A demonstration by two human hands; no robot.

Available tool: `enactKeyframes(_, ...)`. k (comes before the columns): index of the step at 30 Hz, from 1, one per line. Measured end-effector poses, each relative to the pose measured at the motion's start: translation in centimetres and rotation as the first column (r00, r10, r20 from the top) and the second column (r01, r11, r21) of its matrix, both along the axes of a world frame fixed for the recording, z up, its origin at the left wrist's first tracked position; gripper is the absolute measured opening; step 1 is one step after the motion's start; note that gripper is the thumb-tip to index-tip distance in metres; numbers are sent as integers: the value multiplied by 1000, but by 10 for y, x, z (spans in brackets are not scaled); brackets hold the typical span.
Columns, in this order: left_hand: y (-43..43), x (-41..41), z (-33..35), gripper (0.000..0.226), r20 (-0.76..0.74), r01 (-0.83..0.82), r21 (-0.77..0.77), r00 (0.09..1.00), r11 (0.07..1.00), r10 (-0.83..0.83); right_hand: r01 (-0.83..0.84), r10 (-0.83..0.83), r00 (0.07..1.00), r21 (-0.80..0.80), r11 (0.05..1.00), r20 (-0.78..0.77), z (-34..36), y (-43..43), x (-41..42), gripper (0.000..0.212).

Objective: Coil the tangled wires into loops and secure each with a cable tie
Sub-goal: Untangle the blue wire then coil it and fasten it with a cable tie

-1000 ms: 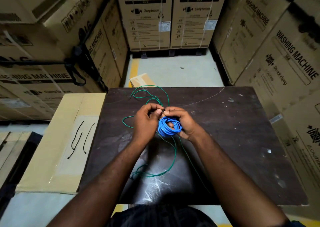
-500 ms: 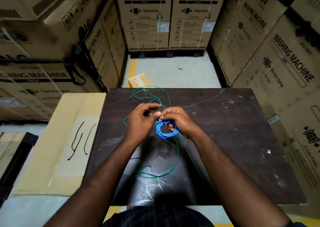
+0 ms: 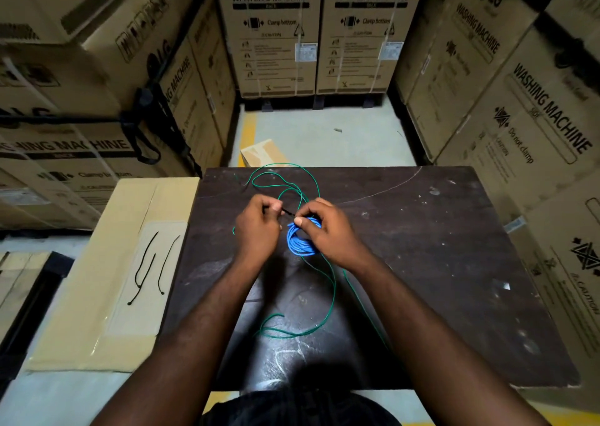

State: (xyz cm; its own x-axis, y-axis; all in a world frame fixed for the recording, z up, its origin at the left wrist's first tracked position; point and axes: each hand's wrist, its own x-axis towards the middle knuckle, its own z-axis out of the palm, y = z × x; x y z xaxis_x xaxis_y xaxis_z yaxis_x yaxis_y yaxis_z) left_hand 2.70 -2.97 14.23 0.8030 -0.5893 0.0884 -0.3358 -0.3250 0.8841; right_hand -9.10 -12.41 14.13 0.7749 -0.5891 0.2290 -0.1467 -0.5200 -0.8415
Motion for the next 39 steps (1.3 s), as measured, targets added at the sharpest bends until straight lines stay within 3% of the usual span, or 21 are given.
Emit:
enactKeyframes(6, 0, 0, 1, 12, -58, 27, -32, 998, 999, -29, 76, -75, 997, -143, 987, 13, 0, -2, -3, 3)
enactKeyframes(12, 3, -6, 15, 18, -100, 159, -51, 981, 986, -163, 172, -167, 984, -116, 978, 55, -2, -6, -9, 26)
enactKeyframes(18, -3, -1, 18, 13, -6, 118, -58, 993, 991, -118, 197, -203, 978, -109, 974, -44, -6, -8, -3, 18)
enactKeyframes(27, -18, -2, 26, 11, 59, 66, -107, 996, 992, -60, 215, -215, 976, -26, 976, -31, -5, -3, 7, 11)
enactKeyframes(35, -26, -9, 27, 19, -99, 73, -124, 991, 990, -85, 198, -194, 980, 80, 977, -47, -6, -6, 13, 11)
enactKeyframes(39, -26, 0, 34, 18, -326, 121, -201, 928, 972, -183, 151, -150, 988, 62, 986, -28, -7, -7, 13, 20)
